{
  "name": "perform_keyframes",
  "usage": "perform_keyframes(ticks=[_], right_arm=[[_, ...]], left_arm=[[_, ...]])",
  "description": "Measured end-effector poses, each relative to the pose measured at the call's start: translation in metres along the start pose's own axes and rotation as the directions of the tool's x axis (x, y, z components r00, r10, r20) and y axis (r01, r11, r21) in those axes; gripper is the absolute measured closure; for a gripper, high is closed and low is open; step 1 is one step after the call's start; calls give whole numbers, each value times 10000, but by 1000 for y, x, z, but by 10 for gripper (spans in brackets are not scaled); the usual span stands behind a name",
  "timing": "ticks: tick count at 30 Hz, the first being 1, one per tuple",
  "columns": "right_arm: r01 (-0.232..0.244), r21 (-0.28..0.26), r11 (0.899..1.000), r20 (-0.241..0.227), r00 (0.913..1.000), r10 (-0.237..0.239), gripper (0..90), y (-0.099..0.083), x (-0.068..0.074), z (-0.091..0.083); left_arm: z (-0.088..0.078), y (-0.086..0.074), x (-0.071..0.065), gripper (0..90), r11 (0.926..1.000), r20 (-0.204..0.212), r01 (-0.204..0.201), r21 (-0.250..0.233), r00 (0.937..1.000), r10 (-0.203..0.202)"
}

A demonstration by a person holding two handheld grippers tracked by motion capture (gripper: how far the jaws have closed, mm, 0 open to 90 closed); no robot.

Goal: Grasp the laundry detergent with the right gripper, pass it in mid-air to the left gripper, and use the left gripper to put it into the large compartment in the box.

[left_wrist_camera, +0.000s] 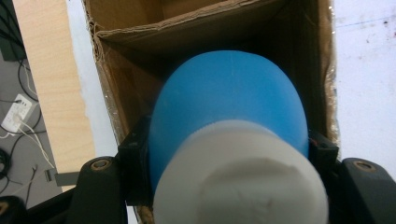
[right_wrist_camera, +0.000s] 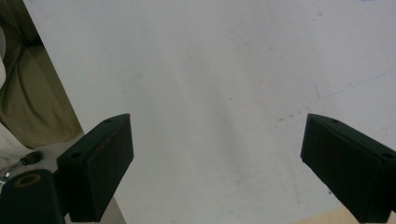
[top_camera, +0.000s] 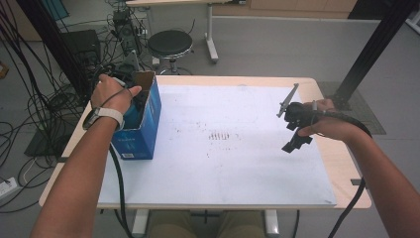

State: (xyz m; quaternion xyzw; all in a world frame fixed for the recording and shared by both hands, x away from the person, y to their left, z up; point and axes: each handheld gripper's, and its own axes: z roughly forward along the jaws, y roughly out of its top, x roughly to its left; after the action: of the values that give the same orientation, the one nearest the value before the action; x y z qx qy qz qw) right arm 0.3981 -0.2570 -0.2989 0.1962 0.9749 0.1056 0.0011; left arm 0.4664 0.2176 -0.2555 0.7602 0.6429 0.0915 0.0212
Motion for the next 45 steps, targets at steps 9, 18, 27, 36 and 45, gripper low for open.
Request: perform_keyframes(ticks=[9,18,27,36,45], right_arm=[[-14,-43,10000,-12,10000,14,94,0,0,0],[-81,-24,10000,-37,10000,81,94,-3,-1,1],[-167,-39,9999,-50,9998,167,94,-6,0,1],[-155,-37,9999,-84,9998,154,94,-6,0,2],[-129,-35,9999,-76,9999,128,94,-6,1,2]], left_arm=[[11,-1,-1,373,9999,57,-2,141,10000,1],[21,-3,0,373,9996,128,-13,274,9999,9],[22,-2,3,372,9995,217,22,314,9998,-29],[23,-2,3,371,9994,201,28,335,9998,-35],[23,-3,4,371,9994,229,52,355,9997,-61]])
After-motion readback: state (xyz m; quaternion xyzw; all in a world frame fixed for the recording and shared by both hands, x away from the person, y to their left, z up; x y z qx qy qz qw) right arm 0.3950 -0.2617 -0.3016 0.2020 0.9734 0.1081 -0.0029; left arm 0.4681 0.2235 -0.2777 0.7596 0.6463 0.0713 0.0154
